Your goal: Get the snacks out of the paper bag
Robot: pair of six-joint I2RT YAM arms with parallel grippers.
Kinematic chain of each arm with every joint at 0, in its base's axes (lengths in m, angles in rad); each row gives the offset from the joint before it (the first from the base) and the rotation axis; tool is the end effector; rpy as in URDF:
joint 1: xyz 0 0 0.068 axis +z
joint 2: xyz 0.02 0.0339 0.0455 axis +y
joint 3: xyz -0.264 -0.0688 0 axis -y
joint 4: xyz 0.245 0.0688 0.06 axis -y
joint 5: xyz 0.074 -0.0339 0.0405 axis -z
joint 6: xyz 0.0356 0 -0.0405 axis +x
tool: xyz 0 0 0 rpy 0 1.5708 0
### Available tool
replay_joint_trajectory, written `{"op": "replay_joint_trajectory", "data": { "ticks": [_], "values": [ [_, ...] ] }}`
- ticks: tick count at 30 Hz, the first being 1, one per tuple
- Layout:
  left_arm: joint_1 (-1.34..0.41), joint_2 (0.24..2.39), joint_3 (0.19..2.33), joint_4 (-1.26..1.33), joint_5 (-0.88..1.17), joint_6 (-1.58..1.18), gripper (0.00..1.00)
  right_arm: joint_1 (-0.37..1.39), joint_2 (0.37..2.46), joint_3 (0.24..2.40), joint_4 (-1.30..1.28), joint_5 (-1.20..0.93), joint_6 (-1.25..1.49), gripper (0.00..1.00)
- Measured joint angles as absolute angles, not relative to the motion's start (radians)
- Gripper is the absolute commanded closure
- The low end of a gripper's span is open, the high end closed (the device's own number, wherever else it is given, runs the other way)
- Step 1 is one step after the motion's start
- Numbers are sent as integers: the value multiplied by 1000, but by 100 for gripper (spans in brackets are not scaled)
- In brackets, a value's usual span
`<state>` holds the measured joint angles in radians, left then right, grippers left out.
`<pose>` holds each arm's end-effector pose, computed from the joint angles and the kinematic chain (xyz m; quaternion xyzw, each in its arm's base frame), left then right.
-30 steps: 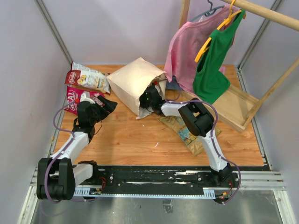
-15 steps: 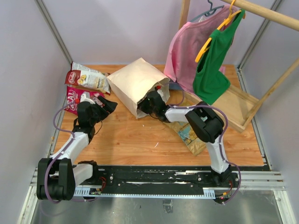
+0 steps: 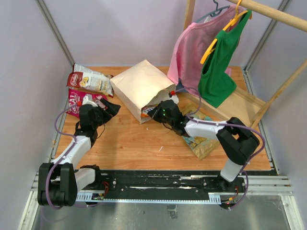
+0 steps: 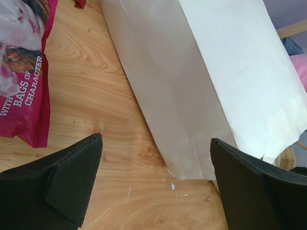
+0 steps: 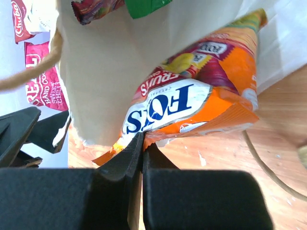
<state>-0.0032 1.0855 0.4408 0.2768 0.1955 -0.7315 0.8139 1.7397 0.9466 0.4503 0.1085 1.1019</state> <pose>0.2303 -0.0077 0.2086 -0.2407 0.7864 -0.2773 0.4967 0.2652 0.2751 0.2045 0.1480 0.8032 0.4451 0.3672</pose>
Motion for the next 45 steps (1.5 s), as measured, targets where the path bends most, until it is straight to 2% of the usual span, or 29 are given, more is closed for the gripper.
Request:
{"op": "replay_joint_trajectory", "data": {
  "ticks": [17,36,45],
  "values": [
    [-3,1108,441,286,204,-725,3,790,1296,783,281,111,847,99],
    [-3,1110,441,290,208,-718,2,344,1003,608,198,-97,719,99],
    [-3,1110,441,292,223,-713,2,194,992,459,222,-216,710,99]
  ]
}}
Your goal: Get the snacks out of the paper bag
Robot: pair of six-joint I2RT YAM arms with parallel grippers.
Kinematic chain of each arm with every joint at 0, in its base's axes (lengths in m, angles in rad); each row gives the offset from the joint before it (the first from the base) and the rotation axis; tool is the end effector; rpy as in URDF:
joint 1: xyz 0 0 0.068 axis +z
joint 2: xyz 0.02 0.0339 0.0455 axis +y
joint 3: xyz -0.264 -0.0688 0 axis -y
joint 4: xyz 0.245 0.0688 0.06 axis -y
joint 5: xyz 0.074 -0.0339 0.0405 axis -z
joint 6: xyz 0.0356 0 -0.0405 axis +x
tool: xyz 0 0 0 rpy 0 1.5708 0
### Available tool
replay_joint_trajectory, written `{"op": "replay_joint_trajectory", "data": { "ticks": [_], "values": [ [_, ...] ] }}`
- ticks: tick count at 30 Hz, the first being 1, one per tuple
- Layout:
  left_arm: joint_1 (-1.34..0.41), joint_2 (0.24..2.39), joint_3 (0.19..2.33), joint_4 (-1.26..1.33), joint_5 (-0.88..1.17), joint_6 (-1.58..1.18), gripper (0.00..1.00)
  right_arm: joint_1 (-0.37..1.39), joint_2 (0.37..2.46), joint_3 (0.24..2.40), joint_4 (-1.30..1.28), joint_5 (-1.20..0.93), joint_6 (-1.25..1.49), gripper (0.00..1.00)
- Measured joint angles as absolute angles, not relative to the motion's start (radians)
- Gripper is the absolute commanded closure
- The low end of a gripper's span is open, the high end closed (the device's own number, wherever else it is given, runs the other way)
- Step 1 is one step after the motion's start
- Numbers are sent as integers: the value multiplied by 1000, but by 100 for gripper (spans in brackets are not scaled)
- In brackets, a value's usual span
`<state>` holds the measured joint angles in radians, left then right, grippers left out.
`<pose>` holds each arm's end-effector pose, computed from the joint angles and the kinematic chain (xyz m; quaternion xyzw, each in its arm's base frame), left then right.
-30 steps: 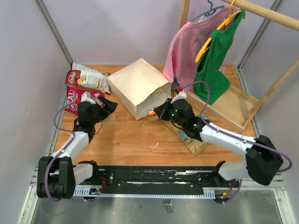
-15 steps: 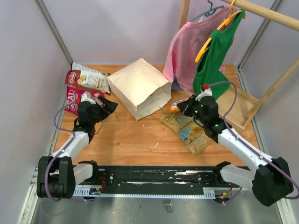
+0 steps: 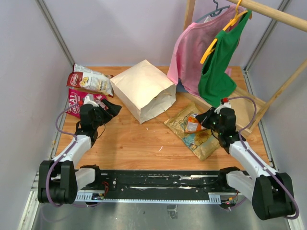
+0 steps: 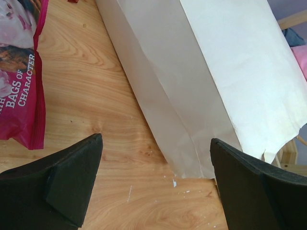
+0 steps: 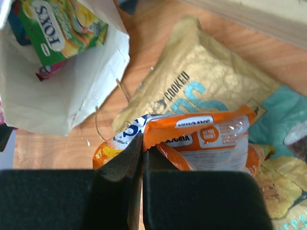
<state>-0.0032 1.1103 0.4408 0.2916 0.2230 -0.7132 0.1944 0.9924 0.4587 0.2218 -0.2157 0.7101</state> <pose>0.2330 -0.0086 0.2049 -0.2272 0.7927 -0.2819 0.4905 0.2150 0.0501 0.2282 0.1437 0.7932 0.3340 0.4884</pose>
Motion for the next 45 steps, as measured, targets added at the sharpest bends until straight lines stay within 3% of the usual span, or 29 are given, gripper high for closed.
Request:
{"op": "replay_joint_trajectory", "data": {
  "ticks": [10,14,15,18,20,22,32,40,45],
  "values": [
    [-3,1113,441,313,242,-703,2,159,952,379,237,-283,706,99],
    [-3,1119,441,315,242,-703,2,155,895,336,233,-289,697,85],
    [-3,1122,441,318,243,-703,2,155,879,328,227,-289,690,78],
    [-3,1132,441,326,247,-703,2,154,818,312,188,-286,657,37],
    [-3,1137,440,333,249,-703,2,153,775,310,156,-281,644,24],
    [-3,1139,438,338,252,-703,2,152,730,310,133,-269,617,18],
    [-100,1136,440,334,213,-664,7,152,666,381,60,-215,542,9],
    [-573,982,448,372,-142,-512,7,152,696,384,56,-214,534,8],
    [-799,1083,453,496,-344,-466,8,152,691,384,40,-204,518,7]
  ]
}}
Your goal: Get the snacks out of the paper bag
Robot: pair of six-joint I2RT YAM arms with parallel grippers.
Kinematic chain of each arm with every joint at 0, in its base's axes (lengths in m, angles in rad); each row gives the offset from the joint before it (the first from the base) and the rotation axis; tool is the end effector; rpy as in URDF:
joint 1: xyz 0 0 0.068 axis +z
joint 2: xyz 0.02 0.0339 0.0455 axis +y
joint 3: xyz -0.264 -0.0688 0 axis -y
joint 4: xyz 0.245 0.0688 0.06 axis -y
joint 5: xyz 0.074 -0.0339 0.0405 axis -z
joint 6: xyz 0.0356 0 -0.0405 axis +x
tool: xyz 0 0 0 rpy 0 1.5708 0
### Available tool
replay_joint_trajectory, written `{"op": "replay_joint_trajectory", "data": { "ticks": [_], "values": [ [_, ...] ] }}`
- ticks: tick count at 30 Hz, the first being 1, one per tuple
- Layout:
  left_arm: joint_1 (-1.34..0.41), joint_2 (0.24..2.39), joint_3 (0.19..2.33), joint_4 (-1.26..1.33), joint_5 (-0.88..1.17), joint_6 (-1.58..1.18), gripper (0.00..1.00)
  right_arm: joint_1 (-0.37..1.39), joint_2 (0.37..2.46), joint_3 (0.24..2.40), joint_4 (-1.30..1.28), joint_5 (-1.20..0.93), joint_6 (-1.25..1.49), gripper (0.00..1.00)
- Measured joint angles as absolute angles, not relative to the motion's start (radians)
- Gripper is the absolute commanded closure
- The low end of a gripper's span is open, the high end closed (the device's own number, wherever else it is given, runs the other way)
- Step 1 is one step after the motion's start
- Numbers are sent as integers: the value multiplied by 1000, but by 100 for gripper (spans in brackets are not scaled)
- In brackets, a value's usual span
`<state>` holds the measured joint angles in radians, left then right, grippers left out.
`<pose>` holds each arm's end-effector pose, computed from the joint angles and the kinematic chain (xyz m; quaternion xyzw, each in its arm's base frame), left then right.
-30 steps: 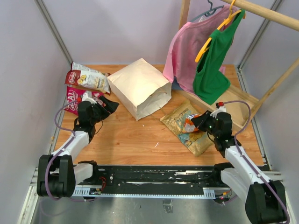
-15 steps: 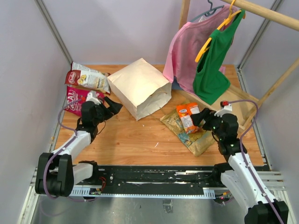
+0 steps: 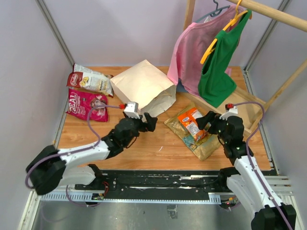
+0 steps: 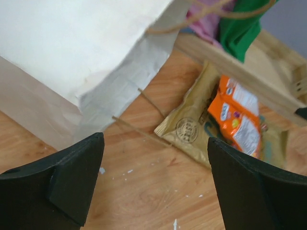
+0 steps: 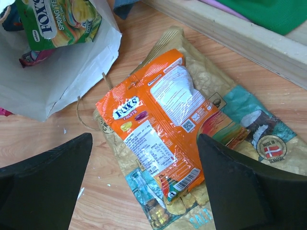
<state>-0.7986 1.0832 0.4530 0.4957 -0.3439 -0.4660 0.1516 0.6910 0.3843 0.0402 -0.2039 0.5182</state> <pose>0.1734 -0.1608 0.2364 0.0118 0.7503 -0.2792 0.5991 0.1702 0.0333 0.2363 0.0834 0.7887 0.2748 0.5436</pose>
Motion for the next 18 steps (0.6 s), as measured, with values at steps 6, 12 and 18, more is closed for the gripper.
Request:
{"op": "replay_joint_trajectory", "data": {
  "ticks": [6,12,18],
  "values": [
    [-942,1383,509,544,-509,-450,8,150,670,384,35,-178,501,5],
    [-966,1556,696,547,-623,-463,6,150,660,379,32,-160,490,3],
    [-963,1714,804,563,-736,-485,1,150,658,368,31,-156,489,3]
  ]
}}
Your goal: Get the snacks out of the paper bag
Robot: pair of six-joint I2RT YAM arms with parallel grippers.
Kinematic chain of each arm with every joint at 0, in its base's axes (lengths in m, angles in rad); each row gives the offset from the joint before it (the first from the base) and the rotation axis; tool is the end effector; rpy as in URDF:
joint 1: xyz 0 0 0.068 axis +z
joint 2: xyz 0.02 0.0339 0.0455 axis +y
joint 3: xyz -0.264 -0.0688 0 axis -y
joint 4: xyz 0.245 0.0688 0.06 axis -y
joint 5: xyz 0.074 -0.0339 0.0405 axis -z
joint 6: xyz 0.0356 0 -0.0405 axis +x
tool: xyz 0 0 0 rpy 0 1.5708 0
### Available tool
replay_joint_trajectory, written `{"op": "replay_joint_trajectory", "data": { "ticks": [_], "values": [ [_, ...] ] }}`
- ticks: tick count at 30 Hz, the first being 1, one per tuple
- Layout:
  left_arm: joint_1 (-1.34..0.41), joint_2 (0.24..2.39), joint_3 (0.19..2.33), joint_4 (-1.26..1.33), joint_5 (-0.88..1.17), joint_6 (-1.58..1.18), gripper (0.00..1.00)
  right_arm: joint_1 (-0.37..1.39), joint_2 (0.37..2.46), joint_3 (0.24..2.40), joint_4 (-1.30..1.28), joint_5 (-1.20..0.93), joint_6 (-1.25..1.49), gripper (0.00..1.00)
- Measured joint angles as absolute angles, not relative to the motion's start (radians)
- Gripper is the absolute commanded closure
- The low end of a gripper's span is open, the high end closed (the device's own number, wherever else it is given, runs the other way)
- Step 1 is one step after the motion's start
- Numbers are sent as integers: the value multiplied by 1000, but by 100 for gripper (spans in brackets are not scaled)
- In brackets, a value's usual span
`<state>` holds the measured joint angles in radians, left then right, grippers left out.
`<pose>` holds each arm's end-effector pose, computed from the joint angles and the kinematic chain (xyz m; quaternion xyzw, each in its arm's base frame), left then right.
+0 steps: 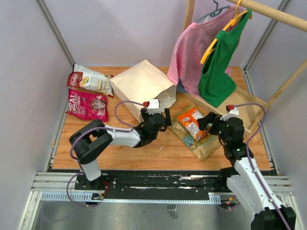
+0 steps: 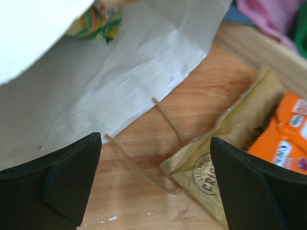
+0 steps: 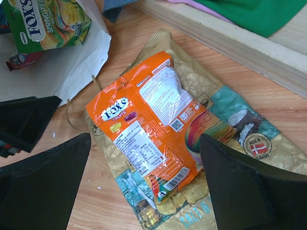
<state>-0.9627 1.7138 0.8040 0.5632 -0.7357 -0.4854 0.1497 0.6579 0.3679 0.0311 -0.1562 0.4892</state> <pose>0.2195 -0.2735 0.1841 -0.0202 0.7909 -0.1347 0.5966 0.1658 0.0306 0.2344 0.0866 0.7867 0.2497 0.5579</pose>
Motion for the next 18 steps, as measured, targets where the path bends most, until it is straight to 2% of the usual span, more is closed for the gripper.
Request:
{"op": "replay_joint_trajectory", "data": {
  "ticks": [3,9,18],
  "values": [
    [-920,1764,810,526,-707,-525,4,150,654,365,31,-156,489,3],
    [-725,1749,788,486,-652,-588,4,150,645,365,32,-156,488,2],
    [-604,1691,764,464,-627,-595,3,150,653,361,32,-159,488,2]
  ]
}}
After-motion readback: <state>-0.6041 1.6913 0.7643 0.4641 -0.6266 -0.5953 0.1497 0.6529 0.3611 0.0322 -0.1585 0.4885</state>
